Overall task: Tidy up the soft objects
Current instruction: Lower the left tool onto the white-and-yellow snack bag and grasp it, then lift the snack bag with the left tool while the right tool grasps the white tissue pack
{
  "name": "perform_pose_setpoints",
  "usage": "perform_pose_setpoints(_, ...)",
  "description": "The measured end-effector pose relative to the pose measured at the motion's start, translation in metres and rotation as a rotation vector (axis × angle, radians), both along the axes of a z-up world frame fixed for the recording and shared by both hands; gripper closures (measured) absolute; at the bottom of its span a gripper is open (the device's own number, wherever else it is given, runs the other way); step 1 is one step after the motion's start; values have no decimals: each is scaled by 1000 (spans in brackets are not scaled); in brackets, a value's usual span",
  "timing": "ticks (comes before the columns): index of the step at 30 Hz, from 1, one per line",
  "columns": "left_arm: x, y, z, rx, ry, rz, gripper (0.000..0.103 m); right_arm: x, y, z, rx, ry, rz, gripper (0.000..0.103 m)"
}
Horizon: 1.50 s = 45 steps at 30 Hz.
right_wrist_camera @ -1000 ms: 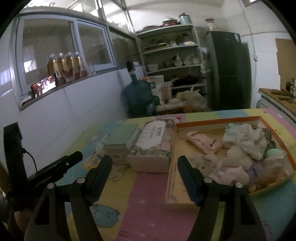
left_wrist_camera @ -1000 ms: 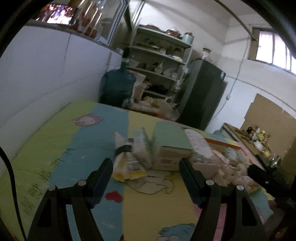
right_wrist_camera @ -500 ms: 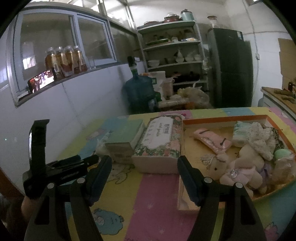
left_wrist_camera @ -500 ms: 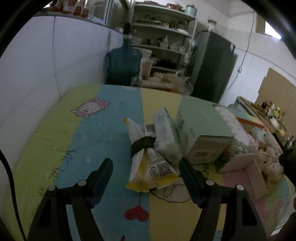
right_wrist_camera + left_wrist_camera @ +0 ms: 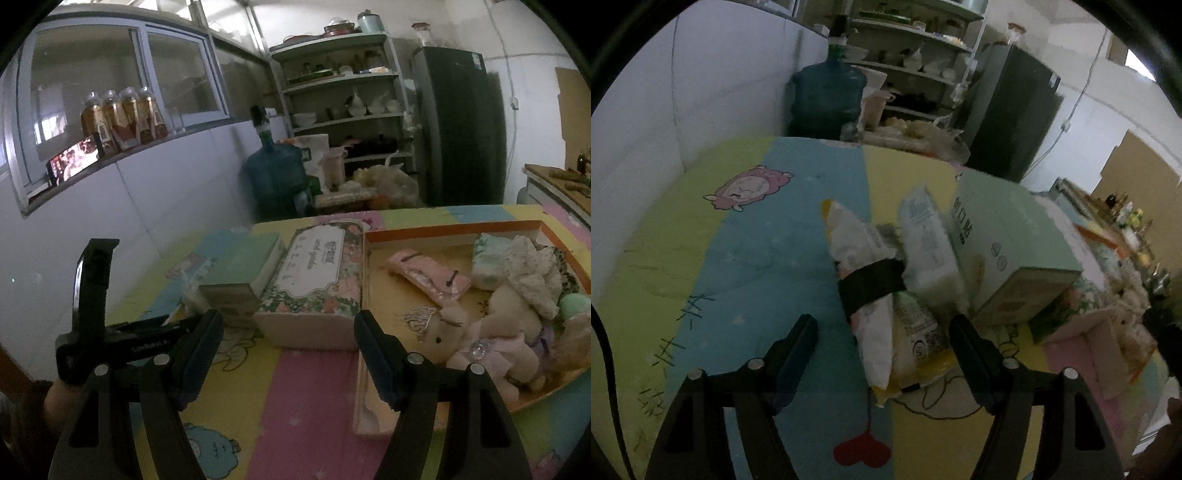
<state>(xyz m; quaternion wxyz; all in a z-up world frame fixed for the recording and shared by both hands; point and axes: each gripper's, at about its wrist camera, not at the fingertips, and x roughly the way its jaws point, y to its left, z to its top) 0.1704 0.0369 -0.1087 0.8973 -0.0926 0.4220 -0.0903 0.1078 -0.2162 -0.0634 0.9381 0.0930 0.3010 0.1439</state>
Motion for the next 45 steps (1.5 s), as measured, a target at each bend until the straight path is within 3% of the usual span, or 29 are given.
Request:
perform_pose_setpoints(1,0,3,0,-15,-2,-4,47,1,0,-1,1,2,1,28)
perform_pose_setpoints(2,0,6,0,-35,0,-4,49,1,0,-1,1,3,1,28)
perform_pose_setpoints(11,-21,28,4,-52,-25,40,51,5,12,-1,-9,4,39,28)
perform_pose_setpoints(18,-55,52,18,6,-120,134,56,11,55,0,29,18,201,28)
perform_pose_setpoints(23,-71,75,18,-9,-156,159,56,23,95,-3,59,56,269,28)
perform_pose_setpoints(31,-55,102,-1,-72,-72,128,56,37,139,-12,46,104,280,28)
perform_pose_setpoints(34,-47,100,3,-31,-67,133,47,40,147,-15,49,114,270,28)
perform_pose_setpoints(39,-23,99,1,1,-7,146,46,44,150,-15,53,111,248,28)
perform_pose_setpoints(42,-18,101,-1,-17,-2,134,46,48,153,-15,45,109,244,28)
perform_pose_setpoints(44,-17,107,-2,-48,1,140,59,52,156,-16,41,117,248,28)
perform_pose_setpoints(45,-17,110,-2,-71,-1,140,60,54,159,-17,42,124,253,28)
